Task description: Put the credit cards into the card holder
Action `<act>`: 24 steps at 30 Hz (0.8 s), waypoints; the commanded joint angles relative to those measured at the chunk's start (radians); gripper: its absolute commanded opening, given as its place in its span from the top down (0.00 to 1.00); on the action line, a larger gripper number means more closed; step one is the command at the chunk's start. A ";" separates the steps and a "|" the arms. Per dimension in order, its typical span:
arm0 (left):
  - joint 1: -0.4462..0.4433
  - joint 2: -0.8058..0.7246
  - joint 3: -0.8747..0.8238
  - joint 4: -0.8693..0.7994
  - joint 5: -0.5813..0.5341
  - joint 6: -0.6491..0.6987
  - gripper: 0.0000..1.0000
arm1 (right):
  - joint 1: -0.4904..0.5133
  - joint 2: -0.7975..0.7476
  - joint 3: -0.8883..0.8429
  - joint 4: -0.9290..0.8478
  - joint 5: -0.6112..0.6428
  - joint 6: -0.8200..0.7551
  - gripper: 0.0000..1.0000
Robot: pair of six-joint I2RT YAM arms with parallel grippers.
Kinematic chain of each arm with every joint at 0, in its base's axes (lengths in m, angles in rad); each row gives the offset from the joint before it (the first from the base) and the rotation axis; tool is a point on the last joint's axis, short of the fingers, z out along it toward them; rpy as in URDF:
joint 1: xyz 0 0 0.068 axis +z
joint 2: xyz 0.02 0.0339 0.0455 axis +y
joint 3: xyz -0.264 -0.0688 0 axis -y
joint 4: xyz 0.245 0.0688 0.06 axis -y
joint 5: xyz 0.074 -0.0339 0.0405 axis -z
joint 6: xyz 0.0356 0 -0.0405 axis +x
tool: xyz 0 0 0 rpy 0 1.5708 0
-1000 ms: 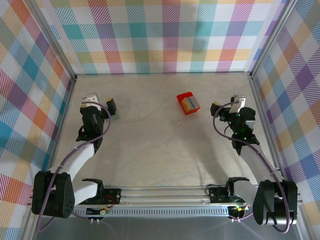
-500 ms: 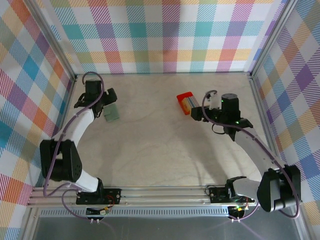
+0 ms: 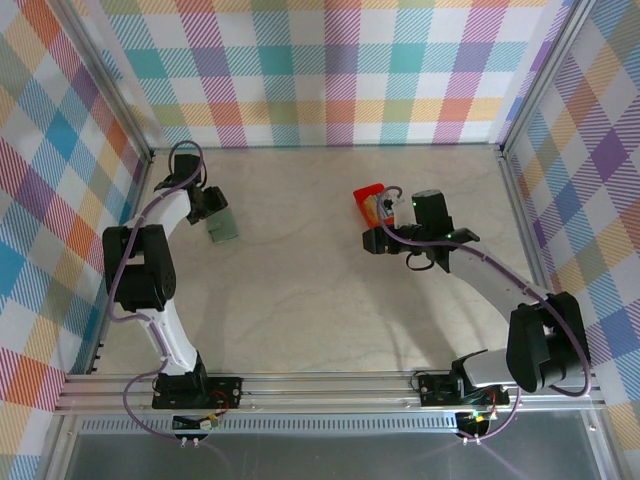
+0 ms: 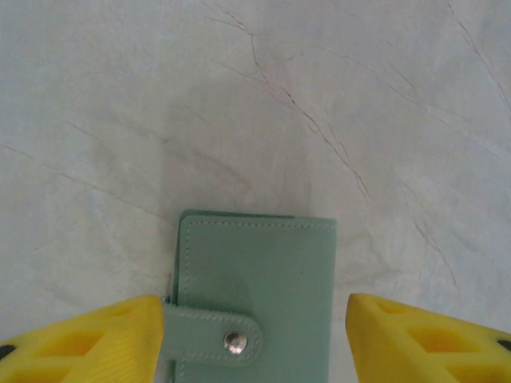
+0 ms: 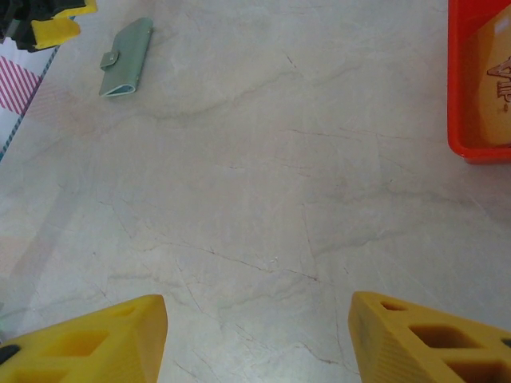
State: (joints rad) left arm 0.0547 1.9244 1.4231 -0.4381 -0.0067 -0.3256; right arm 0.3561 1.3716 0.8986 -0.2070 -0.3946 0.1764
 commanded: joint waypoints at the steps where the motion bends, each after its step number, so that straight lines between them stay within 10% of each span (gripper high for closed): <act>1: 0.003 0.046 0.047 -0.017 0.022 -0.007 0.41 | 0.010 0.016 0.046 -0.019 -0.002 0.003 0.39; 24: -0.087 -0.046 -0.297 0.109 0.236 -0.152 0.42 | 0.018 -0.006 0.012 -0.011 0.013 0.019 0.39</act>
State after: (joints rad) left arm 0.0185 1.8900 1.1896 -0.2855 0.1543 -0.4313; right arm 0.3683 1.3979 0.9253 -0.2119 -0.3786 0.1799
